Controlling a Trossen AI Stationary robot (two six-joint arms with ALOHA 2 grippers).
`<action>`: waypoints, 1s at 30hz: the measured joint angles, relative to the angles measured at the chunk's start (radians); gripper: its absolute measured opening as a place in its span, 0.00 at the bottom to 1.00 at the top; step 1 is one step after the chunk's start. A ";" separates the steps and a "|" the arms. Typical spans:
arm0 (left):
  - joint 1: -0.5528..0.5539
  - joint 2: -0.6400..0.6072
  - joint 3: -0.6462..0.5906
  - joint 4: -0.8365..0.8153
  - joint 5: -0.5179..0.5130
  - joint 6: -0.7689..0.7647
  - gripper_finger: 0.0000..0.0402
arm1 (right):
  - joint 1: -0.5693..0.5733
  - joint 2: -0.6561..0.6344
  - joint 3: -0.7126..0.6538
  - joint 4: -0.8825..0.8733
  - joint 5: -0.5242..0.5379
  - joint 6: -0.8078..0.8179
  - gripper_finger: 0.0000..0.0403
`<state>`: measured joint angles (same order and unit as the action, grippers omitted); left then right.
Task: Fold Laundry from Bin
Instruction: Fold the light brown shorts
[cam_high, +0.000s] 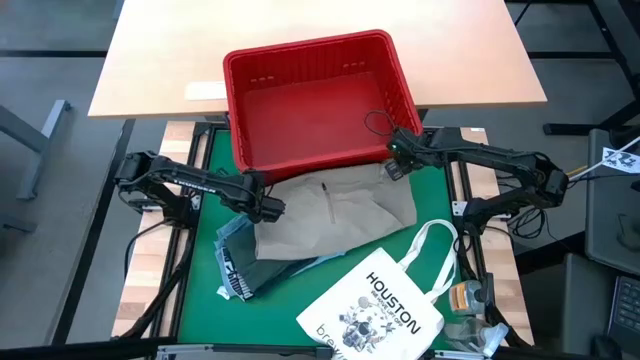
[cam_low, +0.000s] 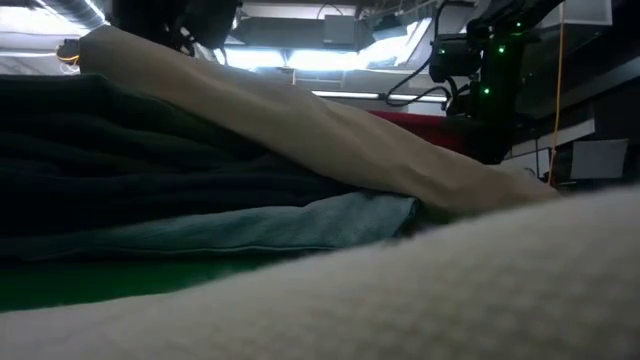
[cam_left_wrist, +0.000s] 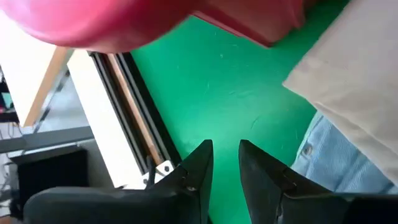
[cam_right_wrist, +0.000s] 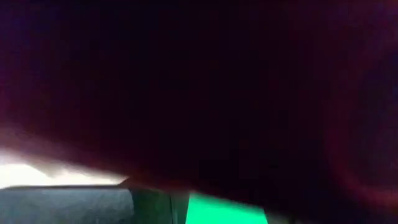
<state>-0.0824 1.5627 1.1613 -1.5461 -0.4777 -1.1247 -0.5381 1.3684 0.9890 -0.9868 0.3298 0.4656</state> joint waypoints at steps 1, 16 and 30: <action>-0.009 0.000 0.012 -0.015 0.002 -0.002 0.18 | 0.000 0.001 0.010 -0.028 0.000 0.000 0.38; -0.186 0.000 0.289 0.009 0.005 -0.023 0.13 | 0.136 -0.084 0.133 -0.191 -0.147 0.006 0.38; -0.343 0.003 0.209 0.392 0.004 -0.018 0.13 | 0.456 -0.061 0.080 -0.043 -0.028 0.171 0.38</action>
<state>-0.4254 1.5658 1.3703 -1.1537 -0.4742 -1.1431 -0.0816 1.3071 1.0694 -1.0297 0.3018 0.6362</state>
